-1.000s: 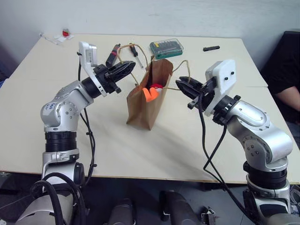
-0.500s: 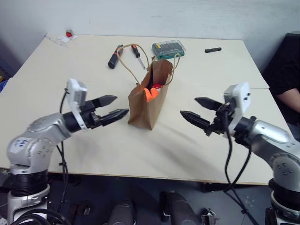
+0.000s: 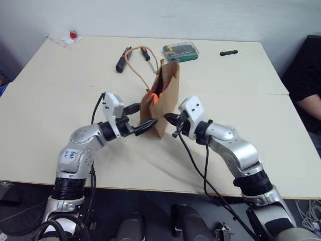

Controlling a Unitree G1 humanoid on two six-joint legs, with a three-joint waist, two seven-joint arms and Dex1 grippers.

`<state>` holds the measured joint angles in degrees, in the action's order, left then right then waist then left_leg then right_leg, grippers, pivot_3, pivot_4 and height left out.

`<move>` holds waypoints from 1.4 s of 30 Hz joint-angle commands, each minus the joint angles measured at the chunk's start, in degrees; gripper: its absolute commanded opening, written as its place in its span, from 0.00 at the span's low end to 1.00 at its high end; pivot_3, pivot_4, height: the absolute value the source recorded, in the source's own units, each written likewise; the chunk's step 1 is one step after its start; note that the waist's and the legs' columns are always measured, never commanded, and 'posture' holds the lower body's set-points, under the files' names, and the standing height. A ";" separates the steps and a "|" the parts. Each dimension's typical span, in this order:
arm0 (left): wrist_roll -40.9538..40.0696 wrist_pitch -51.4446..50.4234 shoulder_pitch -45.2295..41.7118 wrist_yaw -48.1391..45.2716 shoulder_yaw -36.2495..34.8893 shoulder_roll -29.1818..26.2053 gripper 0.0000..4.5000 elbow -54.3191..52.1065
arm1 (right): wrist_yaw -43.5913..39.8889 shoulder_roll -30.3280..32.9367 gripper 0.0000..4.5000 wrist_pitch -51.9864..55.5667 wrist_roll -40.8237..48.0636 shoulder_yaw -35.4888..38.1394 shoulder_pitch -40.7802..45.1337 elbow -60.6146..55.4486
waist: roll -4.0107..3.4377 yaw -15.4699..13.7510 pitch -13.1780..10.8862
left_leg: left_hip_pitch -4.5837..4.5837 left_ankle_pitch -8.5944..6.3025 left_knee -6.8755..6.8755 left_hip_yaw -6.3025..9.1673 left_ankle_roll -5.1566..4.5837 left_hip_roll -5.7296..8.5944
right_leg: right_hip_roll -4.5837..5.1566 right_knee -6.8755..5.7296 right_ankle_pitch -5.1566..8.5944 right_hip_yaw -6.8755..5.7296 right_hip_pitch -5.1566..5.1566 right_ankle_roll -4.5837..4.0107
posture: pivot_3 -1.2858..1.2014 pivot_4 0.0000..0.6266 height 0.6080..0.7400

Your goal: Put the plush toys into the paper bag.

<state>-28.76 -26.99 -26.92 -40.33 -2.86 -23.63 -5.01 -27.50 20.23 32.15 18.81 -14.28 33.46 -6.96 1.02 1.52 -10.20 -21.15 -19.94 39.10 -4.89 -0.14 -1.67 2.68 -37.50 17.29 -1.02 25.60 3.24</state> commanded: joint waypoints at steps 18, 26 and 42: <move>6.20 6.87 -8.40 5.98 -0.78 5.17 0.40 12.26 | -3.82 -2.38 0.00 -2.73 -3.06 2.21 -2.11 -3.54 | 0.00 0.07 0.00 | 0.03 0.01 0.03 -0.01 0.01 0.00 | 0.00 -0.06 -0.01 -0.02 -0.01 0.02 | 0.52 0.24 1.00; 0.99 5.13 -12.99 -10.86 -0.02 1.03 0.01 15.44 | -13.90 13.62 0.00 8.37 12.68 18.25 -15.44 -26.27 | 0.00 -0.86 0.00 | -0.07 -0.03 0.03 0.04 -0.04 0.01 | 0.00 0.07 -0.02 -0.10 -0.03 0.03 | 0.52 0.24 1.00; 10.90 20.39 -28.52 -44.63 13.65 4.76 0.00 44.78 | -20.76 27.02 1.00 15.22 29.06 64.47 -49.18 -36.97 | 0.03 -1.78 0.00 | 0.21 -0.11 0.06 -0.08 -0.24 0.10 | -0.27 0.49 -0.13 0.15 -0.37 0.22 | 0.52 0.24 1.00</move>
<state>-19.28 -8.85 -53.79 -83.38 10.61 -18.70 37.90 -49.03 47.40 48.69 47.21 48.48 -15.07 -42.60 1.04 -0.26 -10.20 -20.95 -20.05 39.16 -4.98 -0.38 -1.59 2.40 -37.02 17.16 -0.85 25.26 3.46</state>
